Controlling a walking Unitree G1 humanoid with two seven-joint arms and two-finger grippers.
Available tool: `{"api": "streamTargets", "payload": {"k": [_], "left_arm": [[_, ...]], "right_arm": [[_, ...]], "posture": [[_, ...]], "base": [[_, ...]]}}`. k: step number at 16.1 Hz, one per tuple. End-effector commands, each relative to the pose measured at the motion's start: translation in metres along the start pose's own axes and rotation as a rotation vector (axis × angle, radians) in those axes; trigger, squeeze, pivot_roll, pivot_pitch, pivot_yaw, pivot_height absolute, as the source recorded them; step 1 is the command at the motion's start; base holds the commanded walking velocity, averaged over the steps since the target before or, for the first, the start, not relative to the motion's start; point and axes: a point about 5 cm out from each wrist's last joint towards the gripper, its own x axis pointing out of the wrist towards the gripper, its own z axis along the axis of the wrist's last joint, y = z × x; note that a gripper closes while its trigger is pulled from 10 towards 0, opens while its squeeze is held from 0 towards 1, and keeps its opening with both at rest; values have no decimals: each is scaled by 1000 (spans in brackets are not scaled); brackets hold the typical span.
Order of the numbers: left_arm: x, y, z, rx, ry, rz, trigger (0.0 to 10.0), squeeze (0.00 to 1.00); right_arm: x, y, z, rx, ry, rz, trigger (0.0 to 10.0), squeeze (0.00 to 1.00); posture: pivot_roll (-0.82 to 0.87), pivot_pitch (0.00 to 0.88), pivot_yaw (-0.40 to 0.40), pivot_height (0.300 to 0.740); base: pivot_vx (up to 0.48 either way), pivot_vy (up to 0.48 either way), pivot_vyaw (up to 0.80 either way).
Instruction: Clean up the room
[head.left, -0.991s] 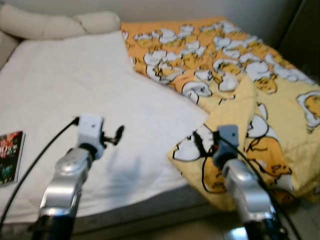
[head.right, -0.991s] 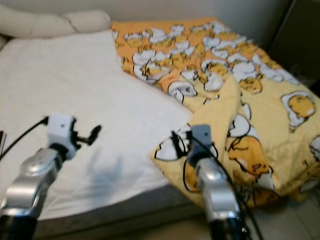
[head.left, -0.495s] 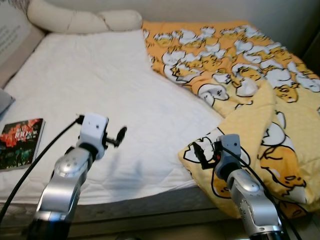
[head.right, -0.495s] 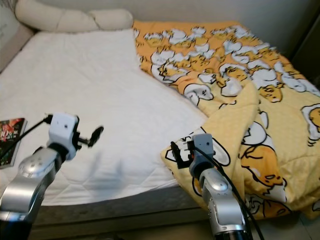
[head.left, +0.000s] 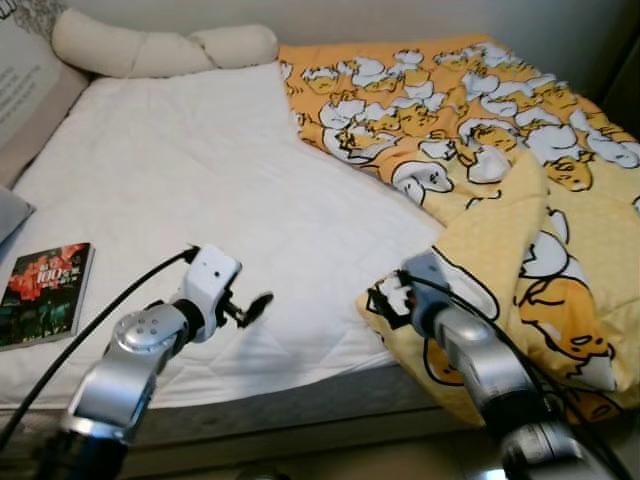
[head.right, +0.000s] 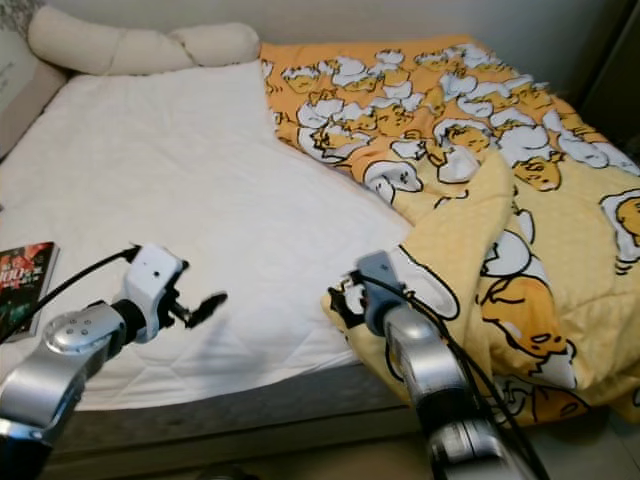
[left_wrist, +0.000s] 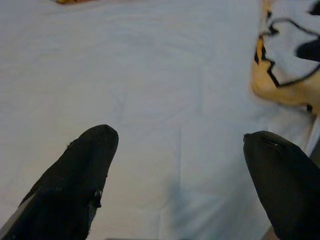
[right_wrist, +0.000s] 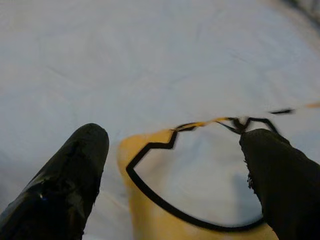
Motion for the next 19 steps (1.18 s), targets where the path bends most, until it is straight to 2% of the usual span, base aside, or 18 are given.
{"api": "streamTargets", "payload": {"k": [1, 2, 5, 7, 8, 9, 10, 19], "left_arm": [[0, 1, -4, 15, 34, -40, 10000, 0], [-1, 2, -4, 21, 44, -54, 10000, 0], [-3, 10, -9, 0, 81, -40, 10000, 0], [-7, 7, -18, -21, 114, -65, 10000, 0], [-7, 6, -19, -20, 120, -69, 10000, 0], [-7, 5, -19, -17, 119, -75, 10000, 0], [-6, 4, -17, -17, 111, -81, 10000, 0], [-6, 4, -17, -17, 111, -81, 10000, 0]], "right_arm": [[3, 1, -7, -21, 40, 21, 10000, 0], [6, 2, -7, -24, 54, 31, 10000, 0], [14, 10, -15, -112, 149, 76, 10000, 0], [14, 5, -29, -159, 215, -40, 9922, 0], [13, 3, -31, -177, 222, -63, 8039, 0], [13, 1, -32, -193, 229, -79, 1804, 0], [12, 0, -34, -229, 235, -85, 0, 0], [12, 0, -34, -229, 235, -85, 0, 0]], "posture": [[103, 0, 62, 740], [102, 0, 61, 740], [107, 0, 31, 740], [100, 0, 30, 740], [104, 0, 30, 740], [109, 0, 27, 740], [113, 0, 25, 740], [113, 0, 25, 740]], "base": [[0, 0, 0], [0, 0, 0], [0, 0, 0], [0, 0, 0], [0, 0, 0], [0, 0, 0], [0, 0, 0], [0, 0, 0]]}}
